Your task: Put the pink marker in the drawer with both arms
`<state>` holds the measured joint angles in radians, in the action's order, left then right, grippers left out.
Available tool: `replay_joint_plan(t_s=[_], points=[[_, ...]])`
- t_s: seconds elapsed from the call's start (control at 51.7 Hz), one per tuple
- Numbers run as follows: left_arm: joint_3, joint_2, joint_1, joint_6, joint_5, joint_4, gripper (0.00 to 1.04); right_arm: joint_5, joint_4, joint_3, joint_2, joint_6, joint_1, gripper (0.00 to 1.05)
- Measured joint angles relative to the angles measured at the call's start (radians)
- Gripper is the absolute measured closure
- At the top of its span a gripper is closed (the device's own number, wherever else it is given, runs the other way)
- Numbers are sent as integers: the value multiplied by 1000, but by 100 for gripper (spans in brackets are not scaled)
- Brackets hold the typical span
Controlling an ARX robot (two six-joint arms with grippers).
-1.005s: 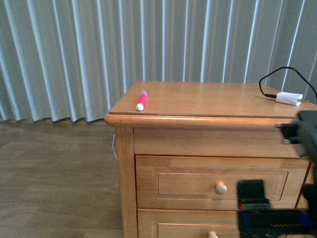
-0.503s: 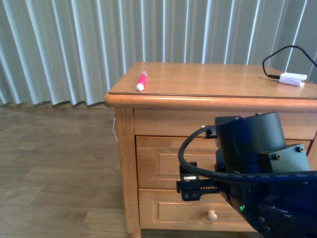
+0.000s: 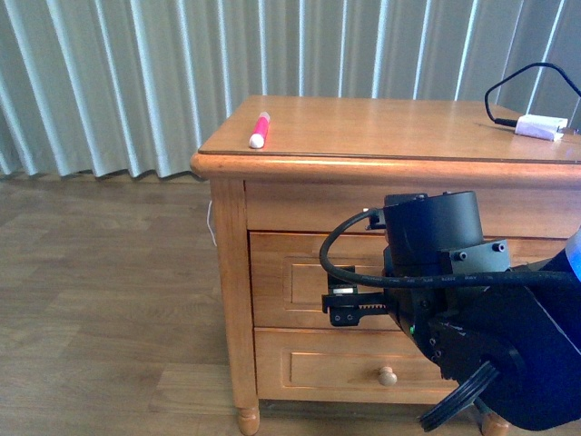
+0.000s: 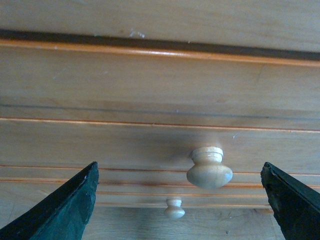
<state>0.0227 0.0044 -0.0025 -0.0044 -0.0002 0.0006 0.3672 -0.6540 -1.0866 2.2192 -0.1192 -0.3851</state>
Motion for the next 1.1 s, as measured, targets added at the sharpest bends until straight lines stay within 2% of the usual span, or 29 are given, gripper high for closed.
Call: replay_joint_plan(t_s=[0.522,0.638,0.928,1.102], points=[[0,0,0,0,0,0,6,-26,-22,-16,43,11,35,9],[0,0,0,0,0,0,6,-29,-25,-16,43,10,31,24],[0,0,0,0,0,0,6,-13,9,-23,43,10,29,80],[0,0,0,0,0,0,6,-10,22,-24,42,5,31,82]])
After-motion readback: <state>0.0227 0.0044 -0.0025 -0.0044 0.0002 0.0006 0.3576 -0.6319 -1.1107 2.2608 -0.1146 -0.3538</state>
